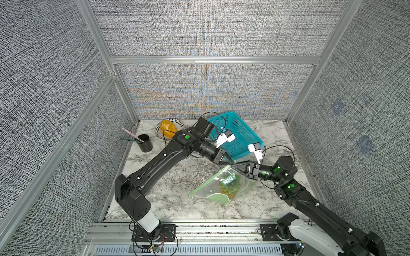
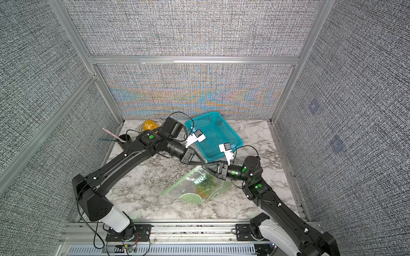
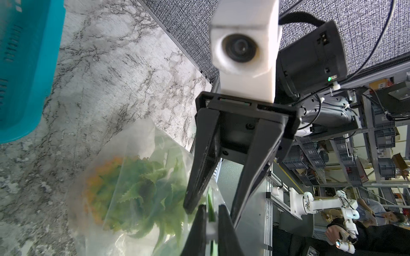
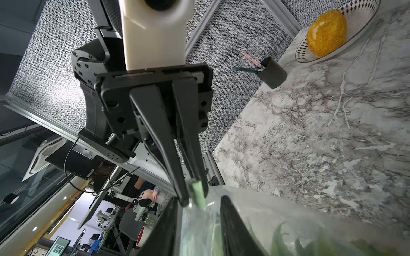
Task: Open the zip-top bag and take out the pineapple
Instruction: Unzip the zipper on the zipper food storage bag.
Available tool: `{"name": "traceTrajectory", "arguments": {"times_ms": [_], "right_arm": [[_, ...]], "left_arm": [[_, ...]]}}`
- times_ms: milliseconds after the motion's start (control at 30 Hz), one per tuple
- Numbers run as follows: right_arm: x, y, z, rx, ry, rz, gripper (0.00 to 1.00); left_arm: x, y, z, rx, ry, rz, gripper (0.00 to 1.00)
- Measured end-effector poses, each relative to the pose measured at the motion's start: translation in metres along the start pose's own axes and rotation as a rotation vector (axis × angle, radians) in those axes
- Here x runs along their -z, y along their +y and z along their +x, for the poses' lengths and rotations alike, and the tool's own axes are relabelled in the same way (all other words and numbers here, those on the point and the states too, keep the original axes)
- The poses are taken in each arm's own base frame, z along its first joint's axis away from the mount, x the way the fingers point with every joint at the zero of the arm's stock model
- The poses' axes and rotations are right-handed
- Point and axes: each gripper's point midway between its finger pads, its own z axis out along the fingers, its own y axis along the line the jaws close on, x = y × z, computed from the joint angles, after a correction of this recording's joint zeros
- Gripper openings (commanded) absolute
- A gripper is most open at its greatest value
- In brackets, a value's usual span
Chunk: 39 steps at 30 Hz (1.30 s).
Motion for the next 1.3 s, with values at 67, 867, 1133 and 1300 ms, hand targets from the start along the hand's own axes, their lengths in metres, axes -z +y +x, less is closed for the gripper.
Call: {"name": "traceTrajectory", "arguments": {"times_ms": [67, 867, 1133, 1300], "right_arm": [[0.001, 0.0, 0.001, 0.0, -0.002, 0.002, 0.29], [0.001, -0.003, -0.005, -0.047, -0.033, -0.005, 0.04], [-0.001, -0.004, -0.006, -0.065, -0.034, -0.014, 0.0], [-0.004, -0.005, -0.008, -0.074, -0.023, -0.018, 0.0]], "left_arm": [[0.0, 0.0, 0.0, 0.0, 0.0, 0.001, 0.04], [-0.001, 0.003, 0.01, 0.002, 0.0, 0.001, 0.05], [-0.001, 0.004, 0.01, -0.007, -0.001, -0.003, 0.05], [0.001, 0.005, 0.009, -0.01, -0.005, -0.013, 0.09]]}}
